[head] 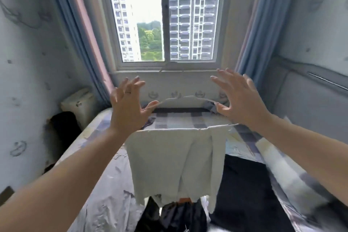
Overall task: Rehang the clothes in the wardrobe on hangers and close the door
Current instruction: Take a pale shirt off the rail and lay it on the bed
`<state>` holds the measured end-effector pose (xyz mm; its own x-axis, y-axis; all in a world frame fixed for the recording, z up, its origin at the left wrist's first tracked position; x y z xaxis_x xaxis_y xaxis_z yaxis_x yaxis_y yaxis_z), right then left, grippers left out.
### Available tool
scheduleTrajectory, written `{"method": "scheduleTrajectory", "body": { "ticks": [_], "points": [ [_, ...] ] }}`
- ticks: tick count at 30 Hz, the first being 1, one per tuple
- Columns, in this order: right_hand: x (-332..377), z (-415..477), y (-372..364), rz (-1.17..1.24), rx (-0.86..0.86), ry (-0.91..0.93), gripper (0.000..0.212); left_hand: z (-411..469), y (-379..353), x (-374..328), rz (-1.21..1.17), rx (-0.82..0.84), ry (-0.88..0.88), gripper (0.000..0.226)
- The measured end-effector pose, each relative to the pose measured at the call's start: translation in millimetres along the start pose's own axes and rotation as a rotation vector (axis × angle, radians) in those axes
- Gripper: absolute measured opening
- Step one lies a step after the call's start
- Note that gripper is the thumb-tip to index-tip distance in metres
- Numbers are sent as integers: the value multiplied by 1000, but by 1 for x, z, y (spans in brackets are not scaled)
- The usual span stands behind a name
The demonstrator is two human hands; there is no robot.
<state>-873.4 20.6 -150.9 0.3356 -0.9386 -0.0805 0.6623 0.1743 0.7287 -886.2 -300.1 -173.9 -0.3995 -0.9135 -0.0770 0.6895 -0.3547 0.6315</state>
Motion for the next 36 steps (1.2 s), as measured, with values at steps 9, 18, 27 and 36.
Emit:
{"method": "scheduleTrajectory", "body": {
  "ticks": [9, 18, 27, 36],
  "points": [
    [-75, -71, 40, -201, 27, -257, 79, 35, -100, -86, -282, 52, -186, 69],
    [-169, -106, 33, -207, 105, -402, 65, 53, -202, -172, -442, 190, -167, 61],
    [-313, -162, -103, -56, 361, -501, 39, 33, -365, -241, -448, 459, -16, 72],
    [-400, -235, -292, 172, 761, -630, 17, -40, -517, -275, -240, 966, 317, 38]
  ]
}}
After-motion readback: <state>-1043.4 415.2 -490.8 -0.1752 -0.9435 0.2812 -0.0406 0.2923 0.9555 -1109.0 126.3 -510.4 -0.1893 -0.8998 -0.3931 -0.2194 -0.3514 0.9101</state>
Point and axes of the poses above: each hand's wrist, its own z-axis towards the middle knuckle, its own y-axis out of the back of the hand, x = y × z, the point moved 3 cm from there along z, towards the middle knuckle, and after that the axes turned 6 degrees about -y, right-handed, at the moved point
